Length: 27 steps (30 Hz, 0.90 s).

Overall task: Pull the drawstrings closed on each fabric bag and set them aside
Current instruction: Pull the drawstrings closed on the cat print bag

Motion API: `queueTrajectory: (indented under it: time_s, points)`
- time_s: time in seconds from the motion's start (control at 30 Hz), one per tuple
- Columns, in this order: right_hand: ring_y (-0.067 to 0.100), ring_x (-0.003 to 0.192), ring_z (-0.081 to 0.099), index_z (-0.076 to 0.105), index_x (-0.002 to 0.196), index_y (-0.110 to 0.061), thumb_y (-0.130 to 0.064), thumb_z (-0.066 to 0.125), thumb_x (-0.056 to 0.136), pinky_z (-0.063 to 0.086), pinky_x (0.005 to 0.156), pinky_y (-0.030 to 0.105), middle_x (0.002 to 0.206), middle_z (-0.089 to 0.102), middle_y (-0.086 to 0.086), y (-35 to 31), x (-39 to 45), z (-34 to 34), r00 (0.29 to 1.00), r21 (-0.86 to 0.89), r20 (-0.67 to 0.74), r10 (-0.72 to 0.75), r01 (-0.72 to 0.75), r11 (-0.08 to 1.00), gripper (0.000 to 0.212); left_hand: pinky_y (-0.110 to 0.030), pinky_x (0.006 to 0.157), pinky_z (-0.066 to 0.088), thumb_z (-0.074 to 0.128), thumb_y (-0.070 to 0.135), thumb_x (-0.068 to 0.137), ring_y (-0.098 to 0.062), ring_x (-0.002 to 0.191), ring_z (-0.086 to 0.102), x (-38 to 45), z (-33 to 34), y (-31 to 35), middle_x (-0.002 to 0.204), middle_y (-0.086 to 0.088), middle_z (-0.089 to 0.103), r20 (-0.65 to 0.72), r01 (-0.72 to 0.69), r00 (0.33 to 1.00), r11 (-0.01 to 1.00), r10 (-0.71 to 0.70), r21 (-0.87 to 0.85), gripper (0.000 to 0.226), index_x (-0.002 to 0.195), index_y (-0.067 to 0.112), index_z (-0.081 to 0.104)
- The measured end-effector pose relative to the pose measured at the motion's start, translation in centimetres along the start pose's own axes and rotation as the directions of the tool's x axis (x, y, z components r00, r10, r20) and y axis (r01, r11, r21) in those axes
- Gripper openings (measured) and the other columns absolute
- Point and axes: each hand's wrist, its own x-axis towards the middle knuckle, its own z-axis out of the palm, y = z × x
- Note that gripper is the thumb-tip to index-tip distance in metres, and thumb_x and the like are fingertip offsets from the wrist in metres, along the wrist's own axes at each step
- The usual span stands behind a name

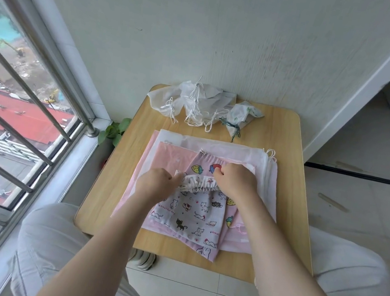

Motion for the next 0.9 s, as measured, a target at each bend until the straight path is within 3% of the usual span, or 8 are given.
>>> queueTrajectory:
  time_s: [0.17,0.27,0.37,0.53,0.67,0.73,0.83,0.9]
  points:
    - [0.018,0.049,0.033,0.036,0.056,-0.018,-0.038,0.051,0.083,0.025,0.052,0.026,0.050,0.031,-0.002,1.2,-0.2,-0.2,0.989,0.347,0.044,0.141,-0.148,0.926,0.036,-0.022,0.045,0.022,0.046,0.071,0.085,-0.014,0.042,0.027,0.4,-0.3,-0.5,0.045,0.007,0.026,-0.111,0.136,0.980,0.968,-0.162,-0.210,0.066,0.048,0.020,0.026]
    - [0.018,0.050,0.030,0.044,0.056,-0.016,-0.035,0.057,0.074,0.024,0.054,0.028,0.050,0.029,-0.001,1.6,-0.3,0.5,0.982,0.463,0.006,0.189,-0.170,0.870,0.030,-0.020,0.047,0.016,0.061,0.053,0.078,-0.014,0.044,0.021,1.0,-0.2,-0.9,0.047,0.007,0.023,-0.118,0.162,0.973,0.955,-0.196,-0.249,0.054,0.049,0.022,0.029]
    - [0.018,0.052,0.025,0.039,0.052,-0.014,-0.022,0.056,0.075,0.018,0.051,0.027,0.052,0.026,-0.001,1.4,-0.3,0.9,0.968,0.464,-0.041,0.247,-0.200,0.863,0.029,-0.022,0.049,0.016,0.059,0.032,0.071,-0.018,0.050,0.024,1.4,-0.4,-0.4,0.052,0.003,0.029,-0.129,0.196,0.963,0.940,-0.239,-0.280,0.034,0.052,0.020,0.034]
    - [0.017,0.050,0.027,0.031,0.052,-0.019,-0.024,0.059,0.080,0.019,0.051,0.027,0.052,0.028,-0.001,1.5,-0.2,0.8,0.976,0.479,0.029,0.216,-0.204,0.854,0.040,-0.022,0.049,0.017,0.060,0.028,0.075,-0.016,0.048,0.023,1.5,-0.5,-0.8,0.051,0.004,0.028,-0.058,0.230,0.963,0.912,-0.264,-0.339,0.033,0.052,0.020,0.038]
    - [0.015,0.049,0.042,0.056,0.057,-0.014,-0.049,0.075,0.077,0.036,0.051,0.022,0.053,0.046,0.001,2.5,-0.5,-1.9,0.953,0.584,0.301,0.033,-0.212,0.784,0.044,-0.025,0.054,0.037,0.066,0.045,0.086,-0.012,0.046,0.032,0.7,-3.1,-1.0,0.049,0.004,0.042,0.202,0.173,0.976,0.847,-0.079,-0.503,0.037,0.065,0.015,0.061]
    - [0.013,0.053,0.046,0.061,0.064,-0.012,-0.048,0.080,0.073,0.041,0.055,0.022,0.060,0.054,0.003,2.4,-0.8,-3.5,0.913,0.607,0.399,-0.084,-0.194,0.770,0.042,-0.026,0.065,0.045,0.066,0.036,0.089,-0.013,0.052,0.041,-0.1,-4.6,-0.5,0.055,0.002,0.051,0.285,0.126,0.956,0.776,0.072,-0.618,0.036,0.063,0.013,0.058]
    - [0.012,0.067,0.056,0.074,0.076,-0.013,-0.042,0.080,0.075,0.047,0.070,0.025,0.075,0.065,0.011,1.7,-1.3,-4.7,0.915,0.634,0.373,-0.155,-0.129,0.762,0.030,-0.026,0.076,0.046,0.068,0.029,0.086,-0.015,0.073,0.054,-0.8,-5.3,0.5,0.069,0.006,0.063,0.204,0.019,0.953,0.627,0.224,-0.778,0.026,0.073,0.006,0.068]
    - [0.014,0.072,0.056,0.074,0.076,-0.016,-0.040,0.078,0.078,0.045,0.076,0.028,0.071,0.062,0.008,1.0,-1.6,-4.8,0.935,0.659,0.320,-0.154,-0.103,0.745,0.025,-0.028,0.085,0.045,0.068,0.037,0.079,-0.013,0.089,0.060,-1.0,-5.2,1.4,0.079,0.011,0.070,0.120,-0.057,0.956,0.570,0.269,-0.820,0.040,0.091,0.000,0.073]
